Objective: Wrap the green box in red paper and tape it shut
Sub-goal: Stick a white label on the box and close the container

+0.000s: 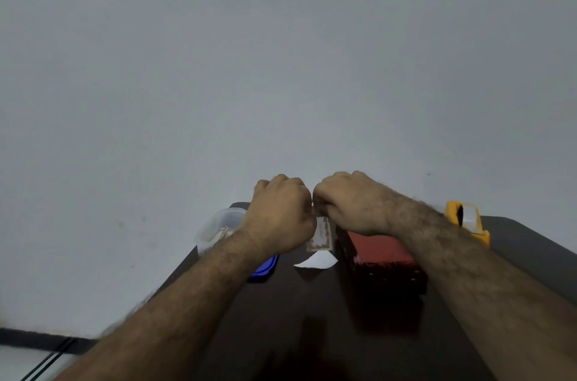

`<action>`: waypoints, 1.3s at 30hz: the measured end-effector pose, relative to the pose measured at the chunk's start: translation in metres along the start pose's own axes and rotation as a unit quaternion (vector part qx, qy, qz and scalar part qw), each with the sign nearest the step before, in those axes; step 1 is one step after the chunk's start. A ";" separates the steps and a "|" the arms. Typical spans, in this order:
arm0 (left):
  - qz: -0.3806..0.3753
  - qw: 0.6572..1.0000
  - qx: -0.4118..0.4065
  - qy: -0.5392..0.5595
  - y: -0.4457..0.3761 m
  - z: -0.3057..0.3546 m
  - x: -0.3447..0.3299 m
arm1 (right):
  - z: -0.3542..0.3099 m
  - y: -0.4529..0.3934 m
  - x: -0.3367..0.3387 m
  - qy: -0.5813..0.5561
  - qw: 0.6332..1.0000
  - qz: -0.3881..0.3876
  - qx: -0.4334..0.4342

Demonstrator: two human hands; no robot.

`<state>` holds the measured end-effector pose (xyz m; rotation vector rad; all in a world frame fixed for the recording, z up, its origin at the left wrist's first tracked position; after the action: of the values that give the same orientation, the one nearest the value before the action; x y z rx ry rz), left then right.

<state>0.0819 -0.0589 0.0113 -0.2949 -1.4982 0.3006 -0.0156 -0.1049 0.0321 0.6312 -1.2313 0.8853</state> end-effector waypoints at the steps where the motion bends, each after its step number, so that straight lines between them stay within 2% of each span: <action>1: 0.001 1.000 0.004 0.014 -0.002 0.001 -0.003 | 0.006 0.001 -0.002 -0.025 1.000 0.006 -0.002; 4: 0.019 0.998 0.022 0.060 -0.015 0.004 -0.007 | 0.036 0.006 -0.002 -0.181 0.979 0.090 0.007; 7: 0.049 0.977 0.042 0.203 -0.028 -0.004 -0.012 | 0.072 0.018 -0.005 -0.391 0.889 0.239 -0.013; 8: 0.065 0.952 0.046 0.296 -0.033 -0.004 -0.012 | 0.086 0.022 -0.009 -0.434 0.853 0.287 -0.044; 9: 0.076 0.910 0.056 0.403 -0.038 -0.004 -0.015 | 0.100 0.028 -0.013 -0.458 0.822 0.328 -0.085; 11: 0.079 0.806 0.093 0.579 -0.047 0.000 -0.027 | 0.123 0.035 -0.027 -0.494 0.775 0.359 -0.165; 13: 0.069 0.724 0.141 0.672 -0.060 0.004 -0.048 | 0.141 0.033 -0.046 -0.569 0.728 0.328 -0.197; 14: 0.068 0.696 0.157 0.698 -0.068 0.007 -0.058 | 0.148 0.031 -0.055 -0.611 0.703 0.304 -0.200; 16: 0.074 0.661 0.182 0.724 -0.079 0.011 -0.072 | 0.154 0.029 -0.072 -0.672 0.660 0.266 -0.204; 19: 0.088 0.653 0.205 0.723 -0.094 0.011 -0.083 | 0.165 0.026 -0.086 -0.705 0.629 0.261 -0.200; 26: 0.075 0.663 0.225 0.710 -0.110 0.013 -0.108 | 0.188 0.007 -0.102 -0.722 0.621 0.236 -0.192; 31: 0.055 0.636 0.242 0.731 -0.115 0.013 -0.120 | 0.195 -0.006 -0.111 -0.727 0.629 0.192 -0.197; 34: 0.050 0.625 0.240 0.741 -0.117 0.015 -0.127 | 0.195 -0.012 -0.121 -0.748 0.611 0.165 -0.200; 39: 0.052 0.634 0.243 0.732 -0.118 0.009 -0.136 | 0.200 -0.018 -0.129 -0.783 0.575 0.126 -0.201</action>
<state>0.0674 -0.2193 -0.0704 -0.0927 0.2682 0.3826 -0.1166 -0.3071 -0.0447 0.8483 -3.0888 -0.0555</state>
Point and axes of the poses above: each hand's wrist, its own y-axis away from the middle knuckle, its own x-axis out of the back of the hand, z = x × y, the point moved 7 cm from there along -y, towards the middle knuckle, and after that the axes turned 15 degrees about -z, right-handed, at the moved point
